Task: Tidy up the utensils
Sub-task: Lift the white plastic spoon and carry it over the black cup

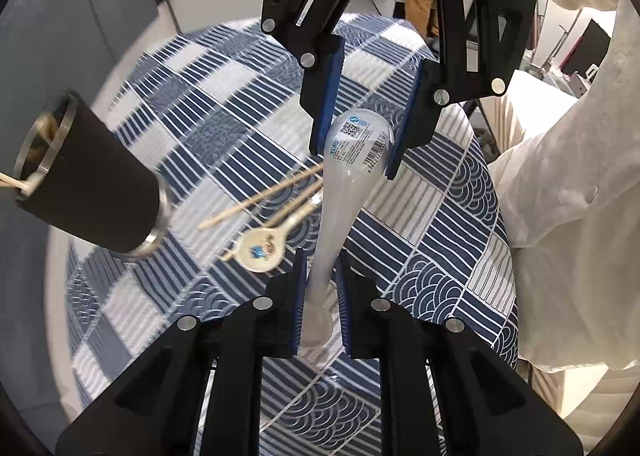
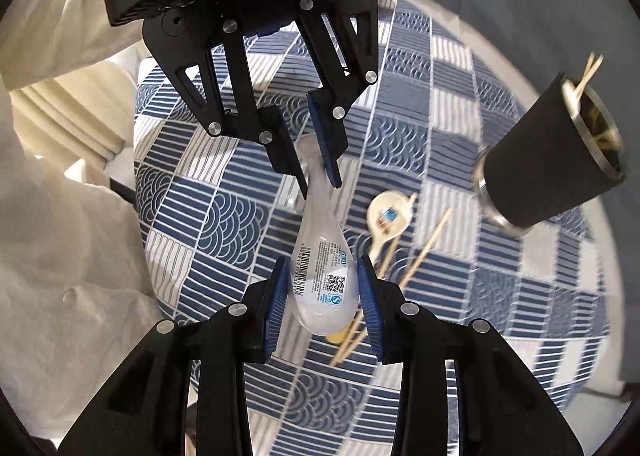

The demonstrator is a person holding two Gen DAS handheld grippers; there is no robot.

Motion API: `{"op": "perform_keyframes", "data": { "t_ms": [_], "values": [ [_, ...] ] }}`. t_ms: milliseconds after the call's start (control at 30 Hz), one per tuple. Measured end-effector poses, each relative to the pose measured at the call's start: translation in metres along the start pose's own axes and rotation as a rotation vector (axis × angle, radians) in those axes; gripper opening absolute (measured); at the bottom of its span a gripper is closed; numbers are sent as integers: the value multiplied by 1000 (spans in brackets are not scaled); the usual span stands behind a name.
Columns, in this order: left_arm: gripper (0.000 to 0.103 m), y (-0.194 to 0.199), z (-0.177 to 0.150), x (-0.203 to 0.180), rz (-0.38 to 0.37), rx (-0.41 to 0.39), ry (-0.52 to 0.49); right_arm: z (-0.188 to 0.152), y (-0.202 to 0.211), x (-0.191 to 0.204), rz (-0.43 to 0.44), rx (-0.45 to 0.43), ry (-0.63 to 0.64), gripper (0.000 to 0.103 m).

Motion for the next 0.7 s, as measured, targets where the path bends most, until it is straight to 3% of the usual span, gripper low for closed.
{"op": "perform_keyframes", "data": {
  "t_ms": [267,700],
  "values": [
    [15,45,24,21,101,-30,-27,20,52,-11,-101,5,66,32],
    [15,96,65,69,183,-118,64,28,125,-65,-218,70,224,33]
  ]
}}
Point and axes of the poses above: each gripper's, at about its wrist camera, not at the fingertips, and y roughly against the way its jaws point, x to its left, z to its top, the point moved 8 cm from there along -y, roughly the way its jaws point, and after that the axes turned 4 degrees about x, right-handed, at the moved point
